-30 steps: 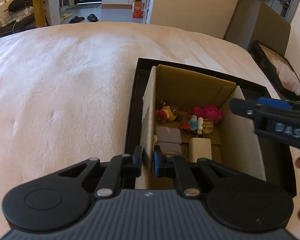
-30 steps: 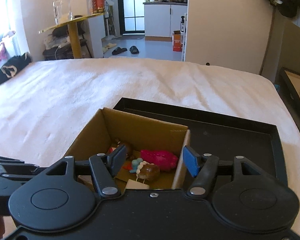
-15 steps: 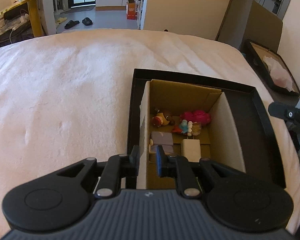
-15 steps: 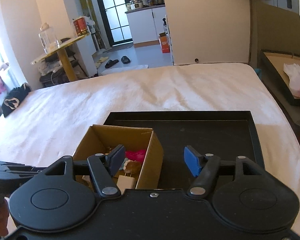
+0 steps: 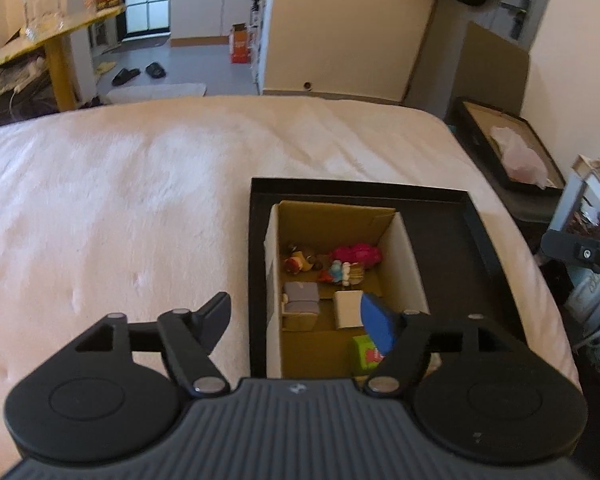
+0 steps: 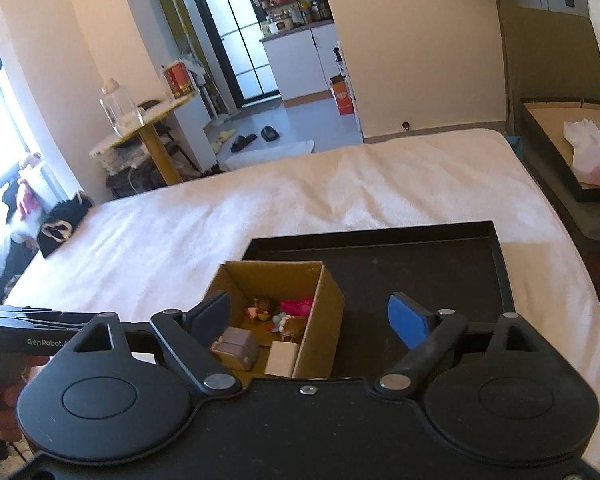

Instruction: Organize rigid objects

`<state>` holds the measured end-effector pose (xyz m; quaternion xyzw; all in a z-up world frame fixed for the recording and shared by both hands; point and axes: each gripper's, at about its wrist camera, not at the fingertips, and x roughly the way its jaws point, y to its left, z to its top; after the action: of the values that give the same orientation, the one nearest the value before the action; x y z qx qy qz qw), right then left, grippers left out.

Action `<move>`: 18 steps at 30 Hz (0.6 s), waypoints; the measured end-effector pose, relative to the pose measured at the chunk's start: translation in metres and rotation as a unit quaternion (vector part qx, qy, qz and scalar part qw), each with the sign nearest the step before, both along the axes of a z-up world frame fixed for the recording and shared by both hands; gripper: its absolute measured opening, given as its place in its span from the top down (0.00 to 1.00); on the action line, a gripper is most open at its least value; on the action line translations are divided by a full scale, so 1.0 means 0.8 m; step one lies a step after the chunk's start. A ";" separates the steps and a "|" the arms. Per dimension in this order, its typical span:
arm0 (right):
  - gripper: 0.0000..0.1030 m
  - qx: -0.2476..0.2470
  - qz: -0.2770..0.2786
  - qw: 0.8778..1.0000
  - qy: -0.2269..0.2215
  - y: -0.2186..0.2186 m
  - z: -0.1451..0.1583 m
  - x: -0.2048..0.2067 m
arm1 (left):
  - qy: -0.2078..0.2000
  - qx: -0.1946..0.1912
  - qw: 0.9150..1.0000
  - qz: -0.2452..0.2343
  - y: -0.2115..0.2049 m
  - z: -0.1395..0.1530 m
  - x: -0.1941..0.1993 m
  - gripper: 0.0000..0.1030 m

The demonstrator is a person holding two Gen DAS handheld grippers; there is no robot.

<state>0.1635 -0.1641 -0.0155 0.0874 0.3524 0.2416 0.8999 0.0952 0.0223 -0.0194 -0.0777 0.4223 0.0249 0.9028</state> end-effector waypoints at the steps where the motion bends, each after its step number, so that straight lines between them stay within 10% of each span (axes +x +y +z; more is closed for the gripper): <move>1: 0.12 0.004 -0.001 1.000 -0.001 -0.003 0.005 -0.004 | -0.003 0.004 1.000 -0.003 -0.002 0.007 -0.003 0.29; 18: 0.00 0.027 -0.009 0.999 -0.016 -0.058 0.063 -0.054 | -0.051 -0.009 0.999 -0.013 -0.009 0.086 -0.064 0.22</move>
<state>0.1203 -0.2103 0.0350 0.1111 0.3302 0.2440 0.9050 0.0441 0.0152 0.0497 -0.0810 0.3773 0.0054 0.9225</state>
